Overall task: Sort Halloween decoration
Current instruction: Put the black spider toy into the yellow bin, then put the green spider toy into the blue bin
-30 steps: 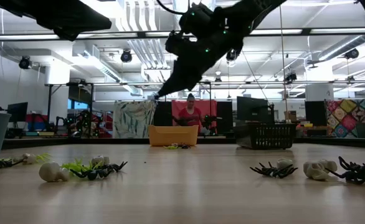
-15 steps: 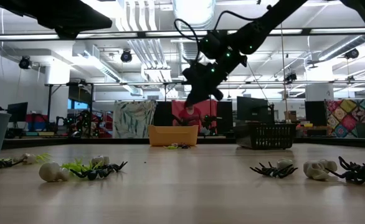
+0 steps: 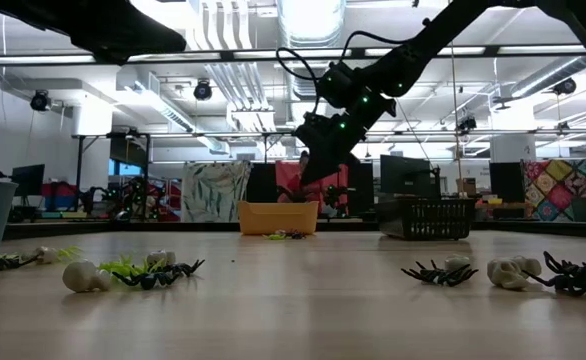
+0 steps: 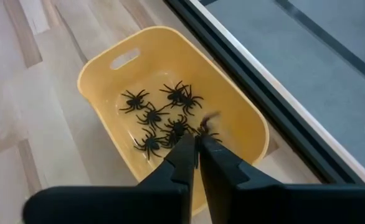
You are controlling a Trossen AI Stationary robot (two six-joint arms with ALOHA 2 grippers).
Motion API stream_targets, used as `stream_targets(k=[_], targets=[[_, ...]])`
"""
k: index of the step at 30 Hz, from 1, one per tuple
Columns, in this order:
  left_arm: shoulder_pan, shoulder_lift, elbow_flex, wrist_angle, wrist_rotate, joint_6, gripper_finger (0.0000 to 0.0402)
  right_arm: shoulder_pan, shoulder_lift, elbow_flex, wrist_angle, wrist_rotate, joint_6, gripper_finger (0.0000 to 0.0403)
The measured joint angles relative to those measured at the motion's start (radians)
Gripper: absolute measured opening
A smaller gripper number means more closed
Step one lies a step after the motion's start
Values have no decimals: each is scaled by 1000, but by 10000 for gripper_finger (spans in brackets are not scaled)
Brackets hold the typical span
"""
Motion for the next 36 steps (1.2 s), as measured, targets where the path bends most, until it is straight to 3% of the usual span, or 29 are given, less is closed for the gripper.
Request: stream_targets(k=[9, 15, 25, 36], targets=[[0, 0, 0, 0, 0, -2, 39, 0, 0, 0, 0, 0, 3, 98], [0, 0, 0, 2, 0, -17, 39, 5, -45, 0, -83, -1, 19, 123], [16, 0, 0, 37, 1, -89, 39, 127, -196, -19, -353, -26, 18, 110], [65, 114, 0, 153, 71, -114, 39, 398, -345, -124, -340, -7, 77, 94]])
